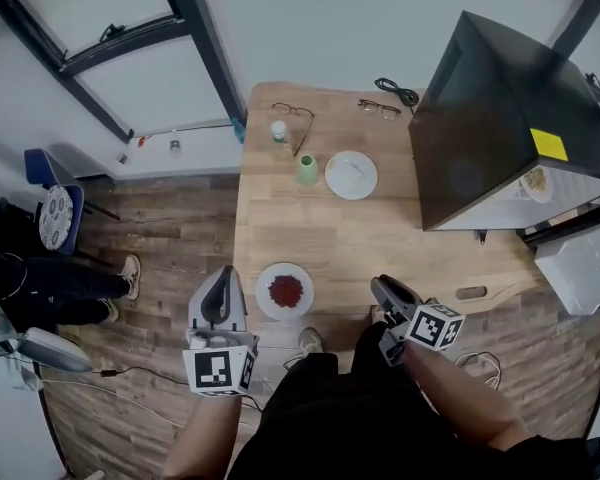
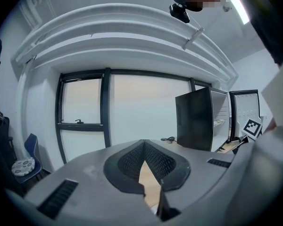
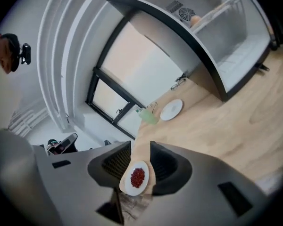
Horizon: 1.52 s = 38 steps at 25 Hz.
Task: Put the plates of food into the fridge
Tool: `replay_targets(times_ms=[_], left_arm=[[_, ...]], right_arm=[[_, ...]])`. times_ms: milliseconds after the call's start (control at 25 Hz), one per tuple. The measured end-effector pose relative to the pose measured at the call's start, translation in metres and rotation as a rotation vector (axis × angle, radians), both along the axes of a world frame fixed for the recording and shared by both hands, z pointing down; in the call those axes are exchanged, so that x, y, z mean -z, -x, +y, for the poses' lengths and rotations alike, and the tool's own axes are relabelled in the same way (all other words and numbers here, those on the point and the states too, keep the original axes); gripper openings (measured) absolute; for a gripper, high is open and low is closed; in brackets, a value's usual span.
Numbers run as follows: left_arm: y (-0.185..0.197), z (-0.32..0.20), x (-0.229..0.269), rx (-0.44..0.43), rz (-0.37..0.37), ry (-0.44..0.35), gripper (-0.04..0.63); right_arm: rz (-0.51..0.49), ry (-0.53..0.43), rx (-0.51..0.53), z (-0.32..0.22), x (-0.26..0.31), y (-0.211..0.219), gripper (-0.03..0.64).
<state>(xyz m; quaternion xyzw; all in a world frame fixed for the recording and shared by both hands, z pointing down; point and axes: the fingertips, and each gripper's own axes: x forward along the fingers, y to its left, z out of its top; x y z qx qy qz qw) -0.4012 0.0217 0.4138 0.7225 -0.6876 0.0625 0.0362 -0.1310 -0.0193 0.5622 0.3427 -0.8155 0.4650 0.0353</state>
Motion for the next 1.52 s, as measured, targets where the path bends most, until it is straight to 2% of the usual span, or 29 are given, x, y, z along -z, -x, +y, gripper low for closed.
replay_targets(times_ms=[280,480,600,800,1120,1200,1280,1400,1440,1520], left_arm=[[0.044,0.041,-0.011,0.055,-0.010,0.033,0.003],[0.069,0.066,-0.018,0.096,-0.031,0.063,0.003],[0.081,0.078,-0.022,0.122,-0.038,0.082,0.003],[0.091,0.097,-0.030,0.151,-0.057,0.113,0.003],[0.111,0.119,-0.028,0.204,-0.088,0.137,0.003],[0.114,0.123,-0.029,0.215,-0.084,0.141,0.003],[0.115,0.126,-0.031,0.222,-0.072,0.142,0.003],[0.113,0.126,-0.033,0.222,-0.063,0.143,0.003],[0.112,0.124,-0.033,0.219,-0.061,0.143,0.003],[0.106,0.119,-0.033,0.207,-0.057,0.138,0.003]], right_arm=[[-0.083,0.231,0.052,0.063,-0.060,0.052,0.146],[-0.112,0.418,0.066,0.096,-0.107,0.087,0.255],[-0.122,0.503,0.060,0.107,-0.131,0.107,0.275],[-0.142,0.596,0.046,0.115,-0.159,0.138,0.282],[-0.137,0.678,-0.109,0.112,-0.189,0.143,0.278],[-0.183,0.684,-0.110,0.111,-0.188,0.141,0.239],[-0.223,0.675,-0.096,0.109,-0.182,0.139,0.165],[-0.249,0.670,-0.060,0.112,-0.174,0.134,0.104],[-0.258,0.666,-0.051,0.114,-0.172,0.131,0.064],[-0.288,0.659,-0.044,0.116,-0.167,0.125,0.044]])
